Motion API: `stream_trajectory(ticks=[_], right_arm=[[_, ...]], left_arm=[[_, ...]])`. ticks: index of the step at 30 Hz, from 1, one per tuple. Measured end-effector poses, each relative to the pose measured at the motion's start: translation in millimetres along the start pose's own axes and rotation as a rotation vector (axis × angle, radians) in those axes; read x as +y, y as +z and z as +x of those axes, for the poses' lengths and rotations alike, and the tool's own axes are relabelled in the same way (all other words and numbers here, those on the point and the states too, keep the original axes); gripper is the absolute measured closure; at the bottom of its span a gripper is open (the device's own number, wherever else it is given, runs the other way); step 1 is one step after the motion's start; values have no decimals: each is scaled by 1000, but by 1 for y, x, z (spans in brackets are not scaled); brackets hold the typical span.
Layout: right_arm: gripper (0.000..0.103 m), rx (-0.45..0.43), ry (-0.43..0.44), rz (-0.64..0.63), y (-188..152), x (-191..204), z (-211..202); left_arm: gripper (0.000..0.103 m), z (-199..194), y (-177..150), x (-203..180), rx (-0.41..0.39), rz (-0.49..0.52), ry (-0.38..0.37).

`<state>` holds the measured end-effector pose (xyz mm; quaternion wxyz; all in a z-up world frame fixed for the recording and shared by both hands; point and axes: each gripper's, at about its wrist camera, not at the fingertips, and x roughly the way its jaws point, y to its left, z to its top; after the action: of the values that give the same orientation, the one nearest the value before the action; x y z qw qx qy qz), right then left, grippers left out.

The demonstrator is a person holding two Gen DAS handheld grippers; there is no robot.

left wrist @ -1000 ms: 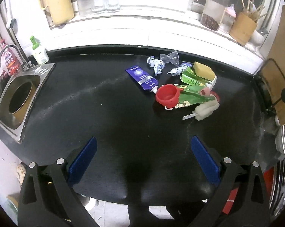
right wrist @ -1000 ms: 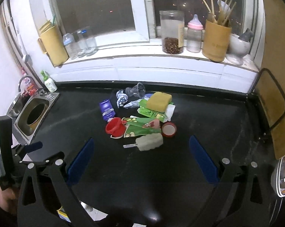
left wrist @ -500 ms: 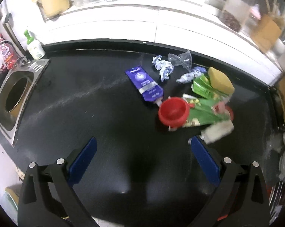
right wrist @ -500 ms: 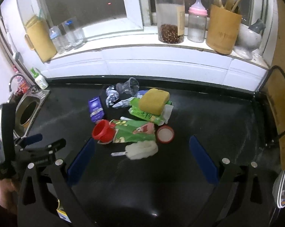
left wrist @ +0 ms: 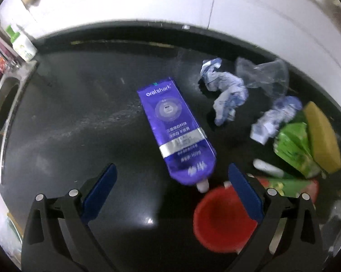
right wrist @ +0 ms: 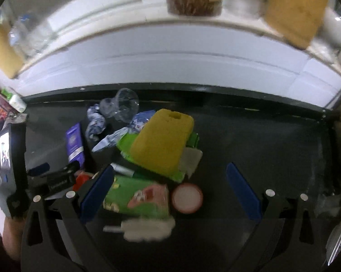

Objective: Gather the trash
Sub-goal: 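Grasp the purple toothpaste tube with the left gripper while the right gripper grasps the yellow sponge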

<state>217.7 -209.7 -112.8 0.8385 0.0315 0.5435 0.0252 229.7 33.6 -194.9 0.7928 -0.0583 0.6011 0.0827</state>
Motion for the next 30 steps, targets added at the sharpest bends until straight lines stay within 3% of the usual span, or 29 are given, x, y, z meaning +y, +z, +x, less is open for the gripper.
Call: stream_trajectory(ticks=[8, 9, 11, 12, 13, 14, 19, 30], right_arm=[[7, 127, -46, 15, 23, 10, 72], [11, 133, -44, 20, 23, 10, 76], [33, 130, -47, 18, 24, 9, 78], [38, 136, -48, 15, 24, 10, 79], [43, 136, -46, 14, 23, 10, 78], [45, 130, -47, 10, 23, 10, 76], [55, 69, -53, -26, 21, 12, 53], [60, -41, -6, -49, 2, 11, -9]], left_arm=[[12, 37, 12, -3, 77, -29, -11], [15, 37, 14, -4, 71, -25, -7], [22, 35, 18, -6, 62, -18, -8], [30, 33, 20, -5, 57, -16, -9], [42, 30, 22, -5, 44, -9, -20], [44, 29, 24, -5, 42, -7, -27], [49, 24, 25, 7, 47, -34, -79], [50, -36, 8, 29, -76, 35, -40]])
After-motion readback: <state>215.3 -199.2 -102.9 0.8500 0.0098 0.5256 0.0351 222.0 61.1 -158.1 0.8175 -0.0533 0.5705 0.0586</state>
